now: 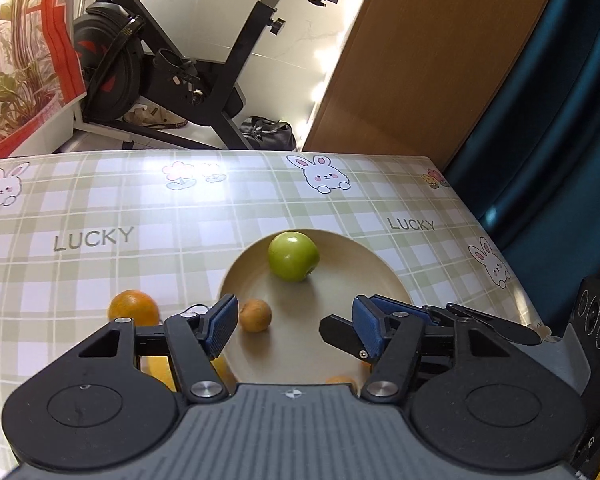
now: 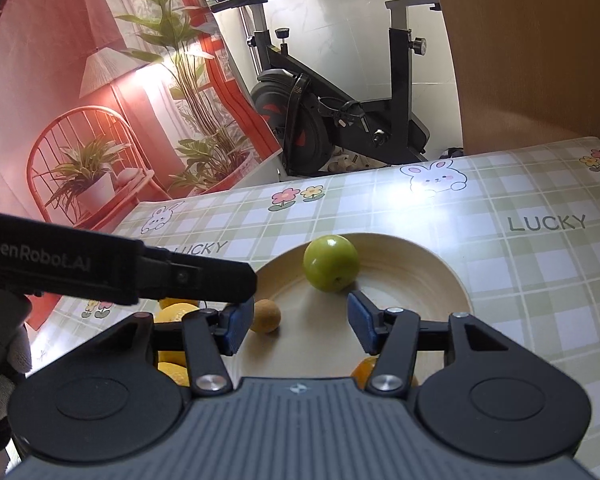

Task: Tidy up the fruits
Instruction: 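Carry the green fruit over the cream plate and open the left tool, then move the left tool to the large lemon and close around it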

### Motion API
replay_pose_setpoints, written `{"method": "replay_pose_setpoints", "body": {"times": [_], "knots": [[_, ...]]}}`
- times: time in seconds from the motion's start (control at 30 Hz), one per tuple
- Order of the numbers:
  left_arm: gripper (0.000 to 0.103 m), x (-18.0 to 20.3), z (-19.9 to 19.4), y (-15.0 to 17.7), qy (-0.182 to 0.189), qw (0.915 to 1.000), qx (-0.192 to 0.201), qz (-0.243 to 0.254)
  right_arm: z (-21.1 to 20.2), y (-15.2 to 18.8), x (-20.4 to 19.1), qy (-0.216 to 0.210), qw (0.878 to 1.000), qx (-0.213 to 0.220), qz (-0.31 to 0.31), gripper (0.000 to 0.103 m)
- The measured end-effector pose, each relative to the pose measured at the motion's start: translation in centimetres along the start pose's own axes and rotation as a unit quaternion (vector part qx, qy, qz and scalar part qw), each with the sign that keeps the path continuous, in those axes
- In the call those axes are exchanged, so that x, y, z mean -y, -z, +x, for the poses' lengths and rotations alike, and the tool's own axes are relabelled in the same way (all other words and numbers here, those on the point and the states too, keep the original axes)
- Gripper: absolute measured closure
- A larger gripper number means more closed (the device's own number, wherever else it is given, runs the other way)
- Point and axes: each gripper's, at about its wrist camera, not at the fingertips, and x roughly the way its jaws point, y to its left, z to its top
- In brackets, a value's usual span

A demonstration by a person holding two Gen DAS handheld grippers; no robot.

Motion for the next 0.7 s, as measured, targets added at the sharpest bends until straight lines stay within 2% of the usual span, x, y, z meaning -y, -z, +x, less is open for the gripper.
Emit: {"method": "replay_pose_setpoints", "body": {"times": [0.1,0.33,0.5,0.7], "knots": [[0.038,-1.5,-2.2,1.1,-0.017,0.9996,0.012,-0.021,-0.7,0.8,-0.9,-0.016,1.0,0.003,0.005,0.047],[0.038,-5.3,-4.5,4.6,-0.018,0.9918,0.031,-0.123,-0.6,3.2,-4.2,-0.048,0.998,-0.017,-0.022,0.047],[0.038,-5.2,-3.6,5.7,-0.049,0.9927,0.023,-0.108,0.5,4.4,-6.3,-0.063,0.996,-0.039,-0.054,0.047],[0.038,-6.0,-2.5,6.2,-0.048,0.9929,0.014,-0.108,1.7,4.7,-7.6,-0.071,0.993,-0.044,-0.082,0.047]]}}
